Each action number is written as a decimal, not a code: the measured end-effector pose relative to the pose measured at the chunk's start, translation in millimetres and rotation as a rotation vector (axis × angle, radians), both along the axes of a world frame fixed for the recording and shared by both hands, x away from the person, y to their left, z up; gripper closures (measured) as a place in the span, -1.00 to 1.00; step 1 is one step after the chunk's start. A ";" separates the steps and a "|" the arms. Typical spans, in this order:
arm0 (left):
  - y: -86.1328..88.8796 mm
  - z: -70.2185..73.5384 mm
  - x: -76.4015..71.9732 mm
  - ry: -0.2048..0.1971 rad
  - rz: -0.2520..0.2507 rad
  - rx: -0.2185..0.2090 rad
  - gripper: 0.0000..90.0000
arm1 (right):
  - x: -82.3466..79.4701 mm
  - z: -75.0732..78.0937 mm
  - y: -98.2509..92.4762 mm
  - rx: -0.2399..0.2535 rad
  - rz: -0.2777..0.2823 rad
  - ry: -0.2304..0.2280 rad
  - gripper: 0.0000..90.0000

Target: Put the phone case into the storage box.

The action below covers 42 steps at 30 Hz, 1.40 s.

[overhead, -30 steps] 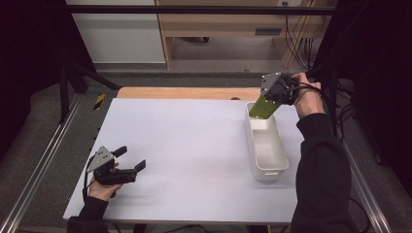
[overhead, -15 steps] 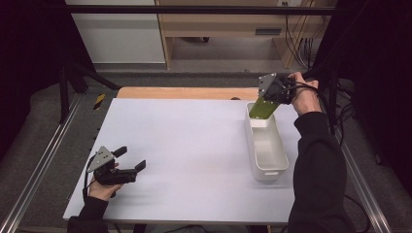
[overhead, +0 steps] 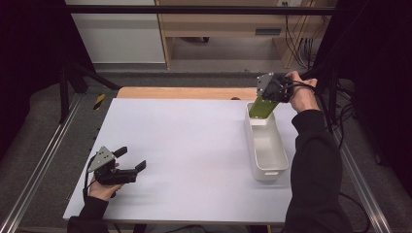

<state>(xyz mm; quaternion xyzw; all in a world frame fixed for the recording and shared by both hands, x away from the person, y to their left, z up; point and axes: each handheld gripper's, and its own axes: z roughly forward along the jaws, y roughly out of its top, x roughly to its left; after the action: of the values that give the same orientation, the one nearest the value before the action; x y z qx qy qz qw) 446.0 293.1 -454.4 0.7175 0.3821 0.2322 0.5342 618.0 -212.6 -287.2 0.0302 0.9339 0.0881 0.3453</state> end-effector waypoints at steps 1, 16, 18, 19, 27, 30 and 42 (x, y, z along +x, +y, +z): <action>-0.1 -0.1 0.0 0.001 0.000 0.000 -0.93 | 0.3 -0.7 0.2 -0.005 -0.005 0.006 0.76; -0.3 -0.6 0.2 0.003 -0.002 0.006 -0.93 | 13.2 -13.0 4.4 -0.041 0.007 0.011 0.76; -0.4 -0.5 0.1 0.002 -0.002 0.005 -0.93 | 15.1 -14.8 5.7 -0.047 0.008 0.013 0.76; -0.2 -0.5 0.1 0.003 -0.002 0.006 -0.93 | 16.4 -16.1 6.6 -0.045 0.014 0.015 0.76; -0.4 -1.0 0.2 0.005 -0.003 0.007 -0.93 | 23.4 -24.6 8.9 -0.074 0.018 0.033 0.77; -0.3 -1.1 0.4 0.007 -0.003 0.012 -0.93 | 26.7 -27.4 8.2 -0.077 0.031 0.042 0.76; -0.5 -1.6 0.6 0.008 -0.002 0.011 -0.93 | 38.2 -36.9 14.0 -0.097 0.031 0.066 0.76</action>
<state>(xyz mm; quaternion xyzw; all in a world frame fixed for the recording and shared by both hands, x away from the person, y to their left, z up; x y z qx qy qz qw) 446.7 292.6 -455.9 0.7217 0.3824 0.2311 0.5287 656.2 -198.5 -324.2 0.0018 0.9482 0.0468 0.3142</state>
